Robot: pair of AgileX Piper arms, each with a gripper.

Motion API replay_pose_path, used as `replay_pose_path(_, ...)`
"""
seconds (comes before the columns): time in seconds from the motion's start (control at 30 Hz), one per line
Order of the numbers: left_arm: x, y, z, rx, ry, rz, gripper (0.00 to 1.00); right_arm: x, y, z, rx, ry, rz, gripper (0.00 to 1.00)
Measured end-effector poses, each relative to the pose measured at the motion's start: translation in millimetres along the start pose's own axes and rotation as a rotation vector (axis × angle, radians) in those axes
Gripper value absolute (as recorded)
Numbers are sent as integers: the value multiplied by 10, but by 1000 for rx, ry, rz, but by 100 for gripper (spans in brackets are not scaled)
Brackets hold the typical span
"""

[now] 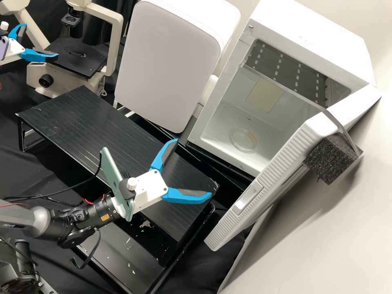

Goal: Close the incubator door

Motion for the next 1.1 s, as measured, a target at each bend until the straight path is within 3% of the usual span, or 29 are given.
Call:
replay_pose_path(0.17, 0, 0, 0, 0, 0, 0, 100, 11, 69, 128, -51, -83, 57, 100)
replay_pose_path(0.4, 0, 0, 0, 0, 0, 0, 100, 160, 39, 278, -135, -149, 56, 100)
replay_pose_path(0.63, 0, 0, 0, 0, 0, 0, 100, 320, 50, 441, -186, -220, 84, 100)
replay_pose_path(0.83, 0, 0, 0, 0, 0, 0, 100, 391, 56, 568, -180, -277, 105, 100)
replay_pose_path(1.1, 0, 0, 0, 0, 0, 0, 100, 467, -10, 656, -166, -292, 81, 100)
